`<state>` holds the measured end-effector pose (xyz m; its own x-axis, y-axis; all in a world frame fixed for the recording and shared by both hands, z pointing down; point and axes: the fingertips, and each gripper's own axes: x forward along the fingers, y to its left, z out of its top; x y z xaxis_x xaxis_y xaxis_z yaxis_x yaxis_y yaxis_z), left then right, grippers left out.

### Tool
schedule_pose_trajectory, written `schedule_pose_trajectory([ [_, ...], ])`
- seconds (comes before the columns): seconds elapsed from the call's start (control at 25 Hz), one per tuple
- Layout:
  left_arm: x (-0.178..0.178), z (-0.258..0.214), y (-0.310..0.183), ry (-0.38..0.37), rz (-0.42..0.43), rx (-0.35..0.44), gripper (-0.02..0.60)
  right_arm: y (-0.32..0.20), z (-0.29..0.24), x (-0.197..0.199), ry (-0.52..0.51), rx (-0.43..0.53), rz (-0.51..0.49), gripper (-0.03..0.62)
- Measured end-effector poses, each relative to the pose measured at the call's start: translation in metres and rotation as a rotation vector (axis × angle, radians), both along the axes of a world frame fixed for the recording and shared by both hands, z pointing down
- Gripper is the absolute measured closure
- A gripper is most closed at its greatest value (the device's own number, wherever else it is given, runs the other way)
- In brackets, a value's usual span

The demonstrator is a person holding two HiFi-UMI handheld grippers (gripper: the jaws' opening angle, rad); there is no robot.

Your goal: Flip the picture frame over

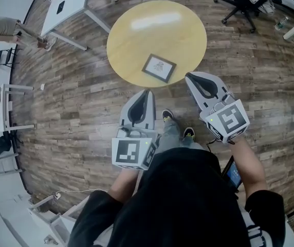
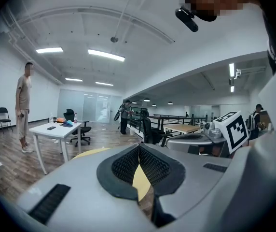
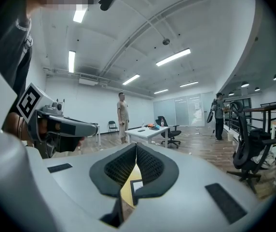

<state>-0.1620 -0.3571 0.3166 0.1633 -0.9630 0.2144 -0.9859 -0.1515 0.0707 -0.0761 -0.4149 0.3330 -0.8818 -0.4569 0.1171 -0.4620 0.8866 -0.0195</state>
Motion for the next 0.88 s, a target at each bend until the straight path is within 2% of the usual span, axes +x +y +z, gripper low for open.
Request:
schedule_pose_trajectory([
  [0.16, -0.026, 0.008, -0.026, 0.006, 0.012, -0.002, 0.558, -0.022, 0.010, -0.026, 0.058, 0.015, -0.010, 0.574],
  [0.28, -0.045, 0.013, -0.046, 0.018, 0.005, -0.027, 0.558, -0.034, 0.028, -0.047, 0.156, 0.026, -0.038, 0.574],
  [0.4, -0.065, 0.019, -0.060, 0.009, 0.029, 0.003, 0.558, -0.039, 0.059, -0.072, 0.265, 0.045, -0.119, 0.573],
  [0.6, -0.111, 0.039, -0.074, 0.005, 0.002, -0.017, 0.558, -0.043, 0.132, -0.104, 0.446, -0.019, -0.260, 0.564],
  [0.64, -0.119, 0.043, -0.076, 0.013, 0.002, -0.019, 0.558, -0.043, 0.147, -0.108, 0.489, -0.033, -0.281, 0.539],
  [0.72, -0.131, 0.052, -0.082, 0.022, -0.010, -0.044, 0.558, -0.040, 0.177, -0.114, 0.573, -0.066, -0.336, 0.434],
  [0.88, -0.145, 0.067, -0.090, 0.034, -0.029, -0.096, 0.558, -0.034, 0.237, -0.123, 0.728, -0.059, -0.448, 0.372],
])
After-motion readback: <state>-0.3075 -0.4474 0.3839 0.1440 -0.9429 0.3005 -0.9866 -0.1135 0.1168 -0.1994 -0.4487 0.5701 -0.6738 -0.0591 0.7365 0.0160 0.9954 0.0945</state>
